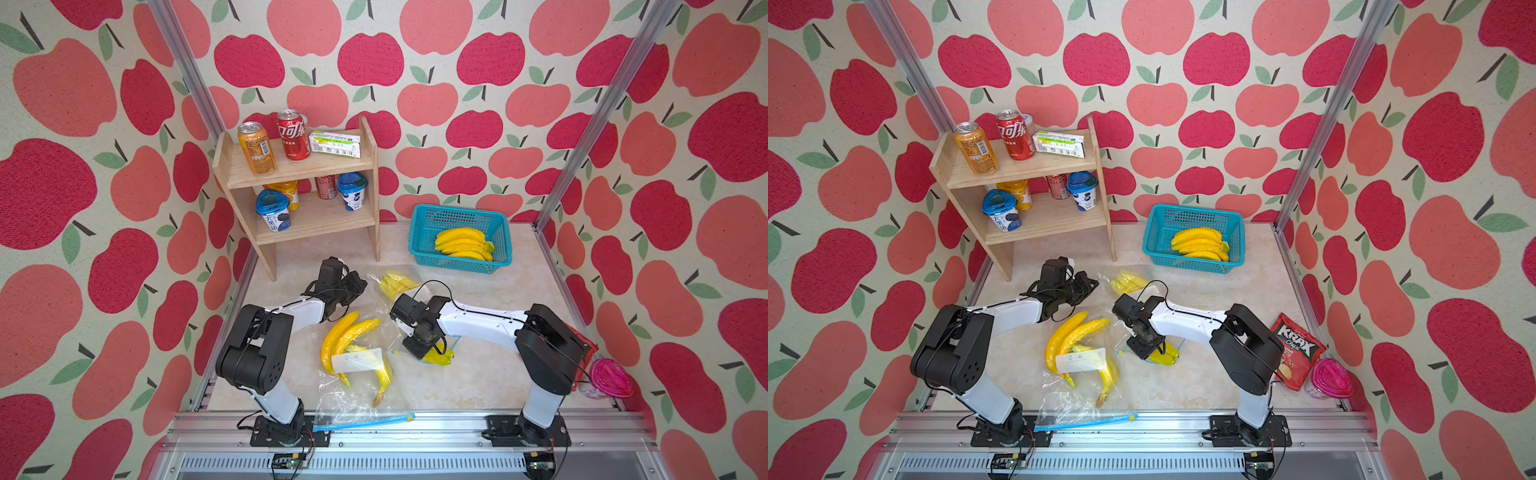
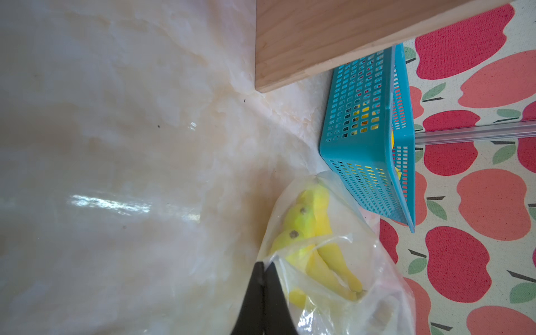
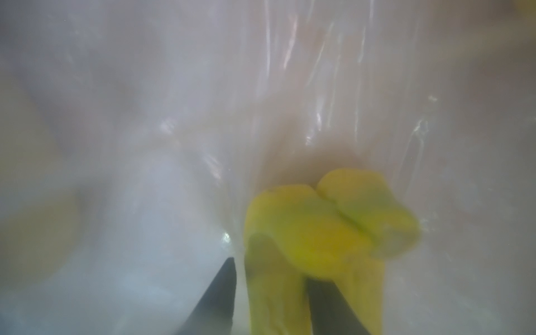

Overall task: Open the zip-top bag and take out the banana
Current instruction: Pick up the banana from the zipper food storage bag.

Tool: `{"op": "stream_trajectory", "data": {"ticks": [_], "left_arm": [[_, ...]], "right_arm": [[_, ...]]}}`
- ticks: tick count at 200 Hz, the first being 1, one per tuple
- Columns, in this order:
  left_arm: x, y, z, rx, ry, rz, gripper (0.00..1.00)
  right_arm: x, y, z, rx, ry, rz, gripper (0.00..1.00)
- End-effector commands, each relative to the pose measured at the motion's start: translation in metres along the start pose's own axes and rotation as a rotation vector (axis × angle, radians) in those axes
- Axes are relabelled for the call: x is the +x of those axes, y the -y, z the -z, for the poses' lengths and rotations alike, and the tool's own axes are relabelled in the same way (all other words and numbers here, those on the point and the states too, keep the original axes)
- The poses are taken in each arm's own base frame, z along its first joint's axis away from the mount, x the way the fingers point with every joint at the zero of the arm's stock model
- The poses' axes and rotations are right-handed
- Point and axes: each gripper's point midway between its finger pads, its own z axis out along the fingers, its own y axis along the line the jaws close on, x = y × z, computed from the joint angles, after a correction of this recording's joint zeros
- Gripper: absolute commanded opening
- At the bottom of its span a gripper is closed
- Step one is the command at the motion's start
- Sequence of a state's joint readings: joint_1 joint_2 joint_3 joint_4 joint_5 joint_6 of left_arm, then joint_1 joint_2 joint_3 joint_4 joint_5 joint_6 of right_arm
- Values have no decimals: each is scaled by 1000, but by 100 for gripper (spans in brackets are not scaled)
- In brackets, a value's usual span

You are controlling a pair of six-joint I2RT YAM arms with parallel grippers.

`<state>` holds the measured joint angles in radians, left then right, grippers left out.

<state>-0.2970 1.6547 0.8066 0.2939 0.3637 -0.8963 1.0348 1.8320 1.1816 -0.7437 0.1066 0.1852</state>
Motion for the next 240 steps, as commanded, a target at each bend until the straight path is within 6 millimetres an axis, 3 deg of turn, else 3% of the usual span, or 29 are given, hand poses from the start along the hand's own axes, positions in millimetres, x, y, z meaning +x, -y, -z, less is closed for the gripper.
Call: {"op": "stream_trajectory", "data": {"ticks": [1,13,50,76,92,118,154,240], "left_arm": [[-15,6,10,5,57,-20,0],[-16,7,9,8,54,-18,0],[-14,4,7,5,48,-11,0],[-15,5,9,4,54,-13,0],[-17,6,10,3,58,-16,0],[-19,5,10,-2,62,-14,0],[-18,5,2,3,48,-11,0],[-17,7,-3,-8,48,-15,0]], "right_arm": [[91,-4,-59,9,-363,-39,38],[95,-3,-63,25,-368,-57,32],[92,-10,-70,19,-381,-55,27],[89,-11,-61,42,-373,-47,23],[77,-16,-37,4,-288,-88,21],[60,-19,23,-53,-101,-170,21],[62,-15,90,-96,43,-245,21],[89,6,170,-92,216,-357,24]]}}
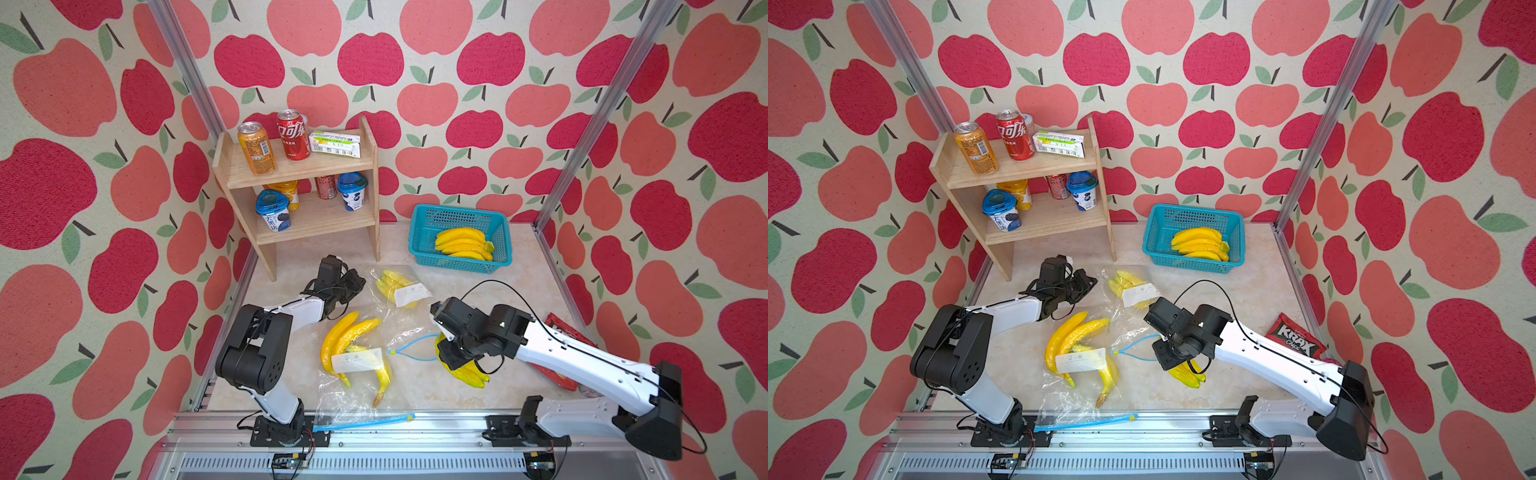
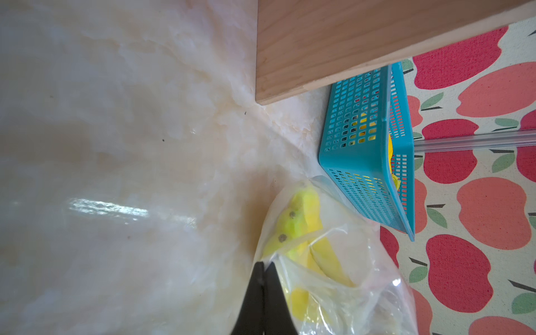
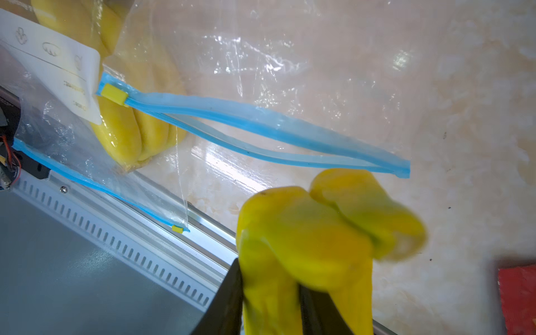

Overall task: Open the zip-top bag and take out the banana
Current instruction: Pick up the banana from the zipper food storage bag, then place the banana in the basket.

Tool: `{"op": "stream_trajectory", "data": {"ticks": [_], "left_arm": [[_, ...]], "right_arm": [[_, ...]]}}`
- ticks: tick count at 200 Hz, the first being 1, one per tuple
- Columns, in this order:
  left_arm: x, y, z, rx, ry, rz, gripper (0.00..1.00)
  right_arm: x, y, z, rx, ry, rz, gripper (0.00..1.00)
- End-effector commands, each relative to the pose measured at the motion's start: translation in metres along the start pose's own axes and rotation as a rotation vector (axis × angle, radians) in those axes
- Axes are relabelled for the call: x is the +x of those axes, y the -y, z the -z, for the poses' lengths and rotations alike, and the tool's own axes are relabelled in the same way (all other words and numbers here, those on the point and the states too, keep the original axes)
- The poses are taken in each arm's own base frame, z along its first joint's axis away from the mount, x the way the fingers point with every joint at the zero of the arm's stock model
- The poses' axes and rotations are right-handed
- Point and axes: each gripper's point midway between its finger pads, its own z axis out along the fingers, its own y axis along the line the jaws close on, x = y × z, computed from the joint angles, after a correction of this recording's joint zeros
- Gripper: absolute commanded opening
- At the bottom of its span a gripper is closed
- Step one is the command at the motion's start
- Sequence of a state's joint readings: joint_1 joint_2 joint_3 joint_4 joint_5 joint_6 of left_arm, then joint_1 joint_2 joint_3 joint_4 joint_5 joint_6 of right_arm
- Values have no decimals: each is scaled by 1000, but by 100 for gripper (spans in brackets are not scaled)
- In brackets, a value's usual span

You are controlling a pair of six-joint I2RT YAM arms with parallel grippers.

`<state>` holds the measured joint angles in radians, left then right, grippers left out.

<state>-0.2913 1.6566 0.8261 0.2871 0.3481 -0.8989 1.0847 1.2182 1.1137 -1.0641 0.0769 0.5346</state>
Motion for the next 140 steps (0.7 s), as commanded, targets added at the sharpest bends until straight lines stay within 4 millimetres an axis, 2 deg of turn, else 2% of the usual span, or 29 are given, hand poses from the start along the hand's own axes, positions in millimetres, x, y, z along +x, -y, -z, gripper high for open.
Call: {"op": "stream_trajectory", "data": {"ticks": [1,24,45,56,79,126,140], "left_arm": [[-9,4,-3,-4,25,-16,0],[-8,6,-6,6,19,-12,0],[-6,11,-7,16,11,-19,0],[-5,13,-7,17,10,-23,0],[-3,16,-8,23,5,-26,0],[-1,18,-9,31,-5,-29,0],[-1,20,-8,34,-6,-27,0]], "right_arm": [[7,8,28,17,17,-49,24],[1,19,52,34,123,-69,25],[-22,42,81,101,272,-93,26],[-38,53,89,130,336,-94,28],[-78,82,91,194,430,-97,29],[-160,166,90,288,578,-193,28],[-188,198,80,324,571,-215,29]]}}
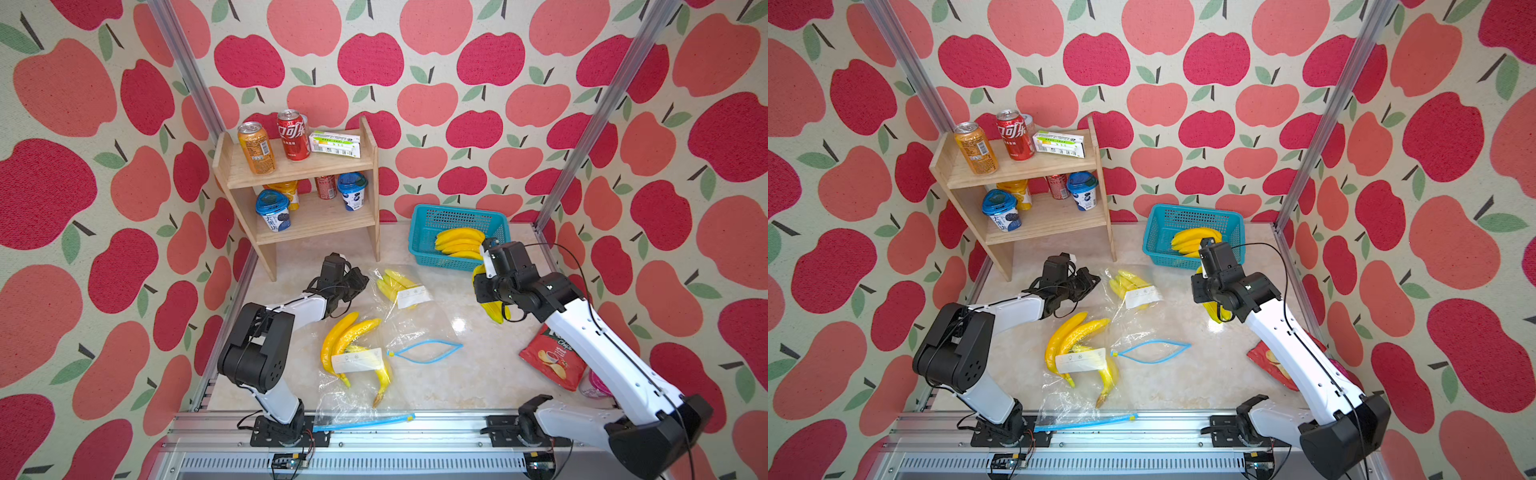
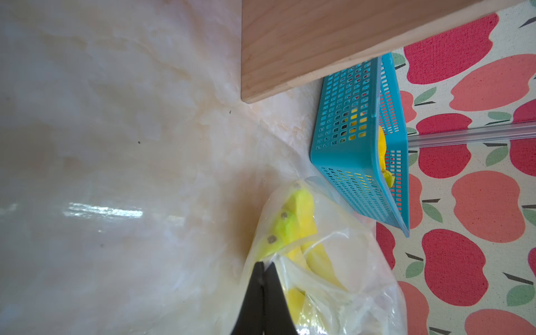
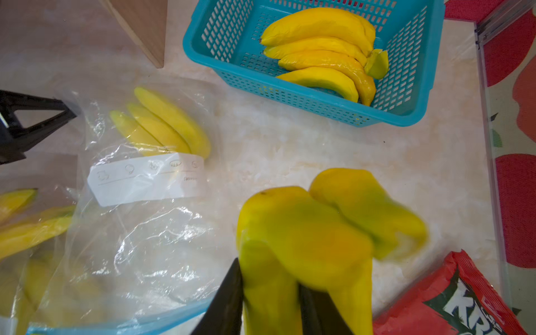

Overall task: Open the zip-top bag and take out the banana
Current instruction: Place the banana in the basket.

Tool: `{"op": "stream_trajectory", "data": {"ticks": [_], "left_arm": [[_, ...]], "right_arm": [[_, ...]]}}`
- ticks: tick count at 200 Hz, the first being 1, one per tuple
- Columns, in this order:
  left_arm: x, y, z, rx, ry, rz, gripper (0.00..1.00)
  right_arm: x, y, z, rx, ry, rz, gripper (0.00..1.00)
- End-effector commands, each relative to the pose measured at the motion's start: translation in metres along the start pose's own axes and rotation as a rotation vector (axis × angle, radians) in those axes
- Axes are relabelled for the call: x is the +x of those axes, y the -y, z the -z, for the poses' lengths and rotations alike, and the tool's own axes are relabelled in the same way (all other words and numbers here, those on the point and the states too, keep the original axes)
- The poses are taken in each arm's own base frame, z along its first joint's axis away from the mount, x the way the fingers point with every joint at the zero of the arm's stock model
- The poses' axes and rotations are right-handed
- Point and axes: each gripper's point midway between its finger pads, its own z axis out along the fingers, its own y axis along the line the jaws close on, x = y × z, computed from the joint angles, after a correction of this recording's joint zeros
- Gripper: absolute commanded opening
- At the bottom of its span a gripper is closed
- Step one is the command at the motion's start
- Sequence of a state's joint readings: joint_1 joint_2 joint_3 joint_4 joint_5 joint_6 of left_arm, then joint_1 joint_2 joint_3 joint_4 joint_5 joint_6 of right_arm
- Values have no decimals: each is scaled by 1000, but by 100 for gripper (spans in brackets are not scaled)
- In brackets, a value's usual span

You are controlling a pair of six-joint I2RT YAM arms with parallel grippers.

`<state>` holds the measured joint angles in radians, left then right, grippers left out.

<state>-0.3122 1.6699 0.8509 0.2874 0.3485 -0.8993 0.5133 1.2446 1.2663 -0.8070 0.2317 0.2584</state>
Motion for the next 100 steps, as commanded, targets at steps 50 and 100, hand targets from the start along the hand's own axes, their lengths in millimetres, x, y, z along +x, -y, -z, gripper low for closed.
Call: {"op": "stream_trajectory", "data": {"ticks": [50,100], "left_arm": [[3,10,2,16,-9,-6,0],[9,14,5,9,-15,-12,0]], "right_arm": [[-155,73,-152,49,158,-118,23],[-214,91,-245,7,193,-319,25]]}}
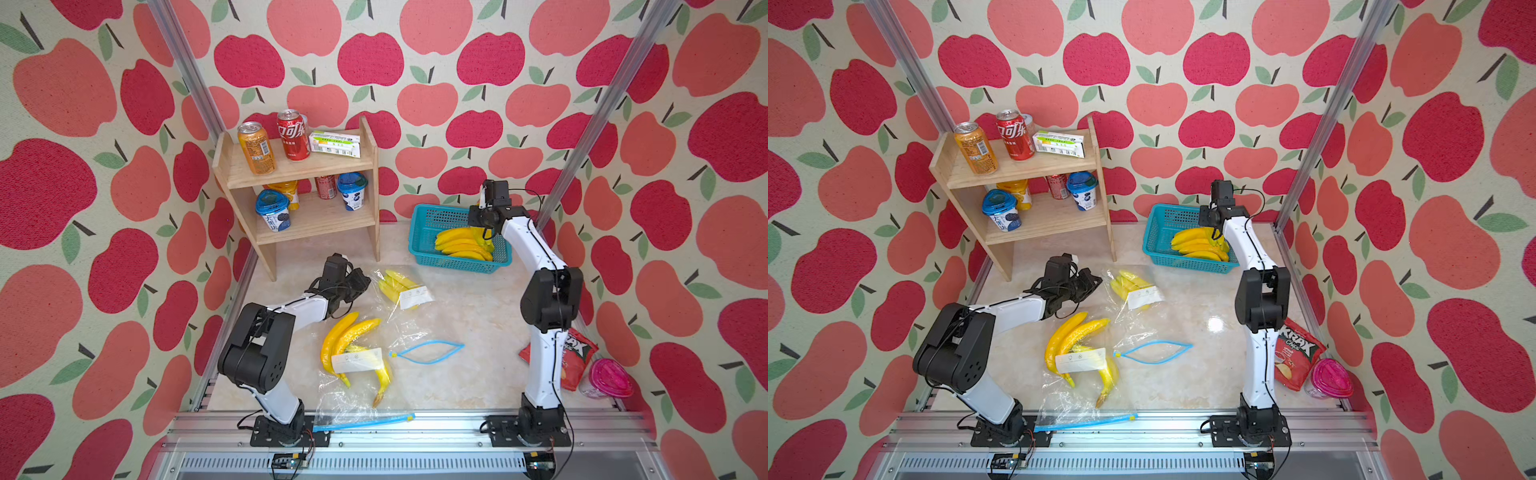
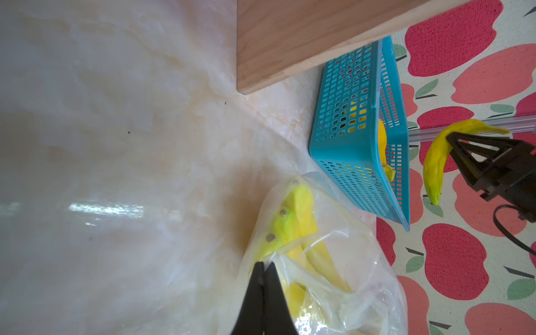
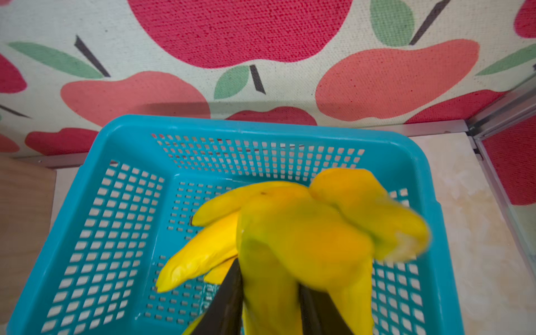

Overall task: Open the zip-top bag and take out the banana
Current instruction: Place the banana in the basket.

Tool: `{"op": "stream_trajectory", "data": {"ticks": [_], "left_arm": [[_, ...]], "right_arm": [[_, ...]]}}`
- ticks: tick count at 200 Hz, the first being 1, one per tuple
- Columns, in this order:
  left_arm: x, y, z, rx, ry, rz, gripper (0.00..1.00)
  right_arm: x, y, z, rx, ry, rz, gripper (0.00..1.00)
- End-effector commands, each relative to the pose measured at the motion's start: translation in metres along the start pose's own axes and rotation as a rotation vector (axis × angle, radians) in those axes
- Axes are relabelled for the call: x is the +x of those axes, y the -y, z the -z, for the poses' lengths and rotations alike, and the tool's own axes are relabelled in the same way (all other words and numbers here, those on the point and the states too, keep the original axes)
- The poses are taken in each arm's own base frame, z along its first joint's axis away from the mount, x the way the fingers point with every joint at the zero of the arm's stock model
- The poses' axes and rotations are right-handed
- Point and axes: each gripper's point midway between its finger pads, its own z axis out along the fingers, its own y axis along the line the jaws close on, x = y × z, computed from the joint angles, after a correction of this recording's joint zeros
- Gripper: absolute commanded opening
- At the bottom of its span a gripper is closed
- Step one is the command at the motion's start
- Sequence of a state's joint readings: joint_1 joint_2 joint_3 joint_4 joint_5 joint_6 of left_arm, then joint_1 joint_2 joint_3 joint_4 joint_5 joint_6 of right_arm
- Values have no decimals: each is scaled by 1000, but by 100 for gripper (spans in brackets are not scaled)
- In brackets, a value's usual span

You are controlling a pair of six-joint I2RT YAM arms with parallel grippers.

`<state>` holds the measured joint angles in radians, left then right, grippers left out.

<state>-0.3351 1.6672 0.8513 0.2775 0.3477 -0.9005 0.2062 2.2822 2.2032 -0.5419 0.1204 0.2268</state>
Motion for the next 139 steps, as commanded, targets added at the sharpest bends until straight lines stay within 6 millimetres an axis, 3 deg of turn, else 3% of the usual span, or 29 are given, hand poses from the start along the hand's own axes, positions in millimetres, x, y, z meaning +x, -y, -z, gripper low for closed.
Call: {"op": "stream_trajectory", "data": {"ticks": [1,12,37,59,85,92,102,123,139], "left_arm": [[-1,9,6,7,6,-3,0],[-1,9,6,3,7,-6,0],[-3,10,8,-2,15,-7,0],[-4,10,7,0,17,-6,0],[-3,9,3,2,6,0,0],[-3,9,2,5,6,2,0],[-2,9,0,7,2,6,0],[-2,11,1,16,2,7,0],[-3,11,3,11,8,7,0]], "right_arm": [[-20,-11,-18,-70,29,-125,25],[-24,-13,-29,-112,27,-202,26],[1,-9,-48,-116,-74,-296,26],[23,-12,-48,-132,-131,-322,26],[32,-12,-42,-142,-130,-362,30],[35,-12,-42,-139,-142,-364,35],[39,-10,-43,-128,-163,-363,50],[39,-16,-39,-156,-177,-340,58],[24,-27,-21,-183,-131,-308,61]]}}
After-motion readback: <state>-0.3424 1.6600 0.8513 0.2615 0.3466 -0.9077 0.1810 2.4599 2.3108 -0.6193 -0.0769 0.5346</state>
